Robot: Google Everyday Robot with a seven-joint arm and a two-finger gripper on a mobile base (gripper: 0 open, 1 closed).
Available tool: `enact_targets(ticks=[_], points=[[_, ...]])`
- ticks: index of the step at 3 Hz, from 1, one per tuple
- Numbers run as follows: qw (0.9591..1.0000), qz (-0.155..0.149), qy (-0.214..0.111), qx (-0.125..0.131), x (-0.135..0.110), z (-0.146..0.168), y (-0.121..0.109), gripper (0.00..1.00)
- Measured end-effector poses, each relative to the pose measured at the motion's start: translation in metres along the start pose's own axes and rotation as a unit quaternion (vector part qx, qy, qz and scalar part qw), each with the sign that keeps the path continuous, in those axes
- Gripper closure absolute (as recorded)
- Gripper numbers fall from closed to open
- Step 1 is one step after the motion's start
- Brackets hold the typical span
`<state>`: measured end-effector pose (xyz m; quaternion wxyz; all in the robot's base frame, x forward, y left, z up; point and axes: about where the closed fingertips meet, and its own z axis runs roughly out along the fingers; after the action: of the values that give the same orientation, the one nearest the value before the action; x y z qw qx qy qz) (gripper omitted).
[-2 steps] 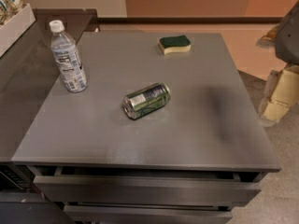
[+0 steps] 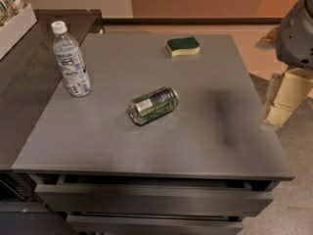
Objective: Pick green can
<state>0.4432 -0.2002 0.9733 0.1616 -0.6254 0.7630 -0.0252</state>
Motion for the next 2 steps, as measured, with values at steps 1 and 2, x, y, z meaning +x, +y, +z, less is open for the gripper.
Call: enact_targets(ticks=[1,2], points=[[0.9982,-0.054,-0.021,-0.015,-0.033,0.013,0.004,0.00],[0.9934,-0.108,-0.031,-0.020,-0.064,0.029,0.007,0.00]])
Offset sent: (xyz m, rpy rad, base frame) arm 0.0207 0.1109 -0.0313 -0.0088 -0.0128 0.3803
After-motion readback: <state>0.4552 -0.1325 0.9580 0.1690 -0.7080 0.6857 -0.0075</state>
